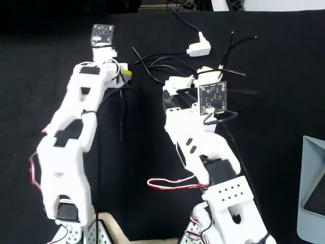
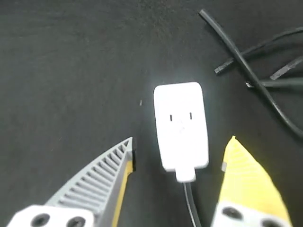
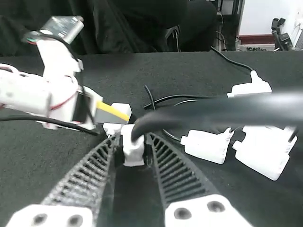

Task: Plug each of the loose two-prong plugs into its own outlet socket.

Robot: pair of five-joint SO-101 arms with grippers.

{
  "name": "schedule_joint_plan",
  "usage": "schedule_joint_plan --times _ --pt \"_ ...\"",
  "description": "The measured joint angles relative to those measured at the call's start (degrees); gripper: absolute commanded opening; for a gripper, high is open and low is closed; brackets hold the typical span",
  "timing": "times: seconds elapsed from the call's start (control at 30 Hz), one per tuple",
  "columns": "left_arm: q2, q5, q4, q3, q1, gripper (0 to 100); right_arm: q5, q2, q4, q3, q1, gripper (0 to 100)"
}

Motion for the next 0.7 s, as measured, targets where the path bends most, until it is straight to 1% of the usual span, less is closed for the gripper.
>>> schedule_joint_plan --times 0.2,0.33,0.4,0.5,0.63,0.7 --pt "14.2 0.1 0.0 -14.2 0.1 12 0.0 0.0 0.0 0.0 0.0 1.1" --pt "17.1 0.1 0.0 -18.4 0.3 6 0.0 0.0 0.0 0.0 0.0 1.1" --pt "17.1 0.2 2.1 -19.3 0.3 5 0.0 0.0 0.0 0.0 0.0 1.1" --pt "17.1 -1.5 8.4 -22.0 0.3 3 0.0 0.0 0.0 0.0 0.0 1.1" --pt "15.5 -8.4 22.9 -25.6 0.4 3 0.0 0.0 0.0 0.0 0.0 1.1" --pt "14.2 -10.7 29.9 -26.9 1.0 3 0.0 0.0 0.0 0.0 0.0 1.1"
